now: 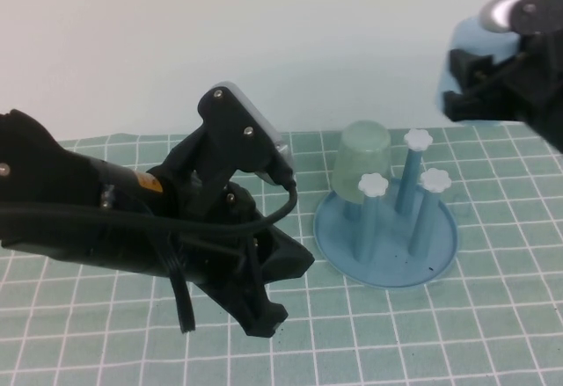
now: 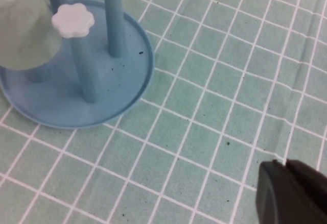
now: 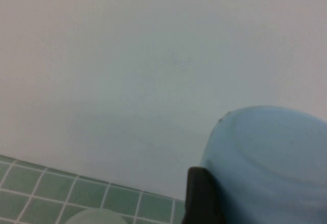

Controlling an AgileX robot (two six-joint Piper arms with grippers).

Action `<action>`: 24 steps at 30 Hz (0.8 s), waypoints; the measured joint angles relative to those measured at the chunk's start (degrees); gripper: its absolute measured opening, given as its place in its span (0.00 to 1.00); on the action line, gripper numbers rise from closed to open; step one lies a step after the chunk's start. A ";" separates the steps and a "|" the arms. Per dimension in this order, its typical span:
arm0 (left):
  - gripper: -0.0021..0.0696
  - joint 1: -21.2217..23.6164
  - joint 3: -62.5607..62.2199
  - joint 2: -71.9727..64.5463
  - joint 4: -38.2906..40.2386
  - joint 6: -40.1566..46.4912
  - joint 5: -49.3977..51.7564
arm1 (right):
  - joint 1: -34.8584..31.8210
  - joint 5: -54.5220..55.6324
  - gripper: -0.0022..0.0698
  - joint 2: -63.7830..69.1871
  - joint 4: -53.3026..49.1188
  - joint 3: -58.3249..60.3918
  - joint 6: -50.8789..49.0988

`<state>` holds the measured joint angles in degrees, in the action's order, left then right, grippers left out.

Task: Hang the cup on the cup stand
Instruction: Place the cup on the cup holder

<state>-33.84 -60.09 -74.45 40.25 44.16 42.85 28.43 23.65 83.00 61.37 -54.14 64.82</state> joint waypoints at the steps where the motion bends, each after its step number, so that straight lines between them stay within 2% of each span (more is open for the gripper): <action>1: 0.03 0.00 0.00 0.09 0.00 0.00 0.12 | 0.00 0.11 0.70 1.62 -0.39 -0.95 -1.63; 7: 0.03 0.00 0.00 0.09 0.00 -0.23 0.77 | 0.00 0.11 0.70 8.97 -1.97 -4.60 -9.04; 24: 0.03 0.00 0.00 0.09 0.08 -0.21 0.99 | 0.00 -1.04 0.71 16.85 -6.95 -5.57 -10.76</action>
<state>-33.84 -60.09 -74.37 40.34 43.94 43.84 28.43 22.61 99.85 54.41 -59.70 54.06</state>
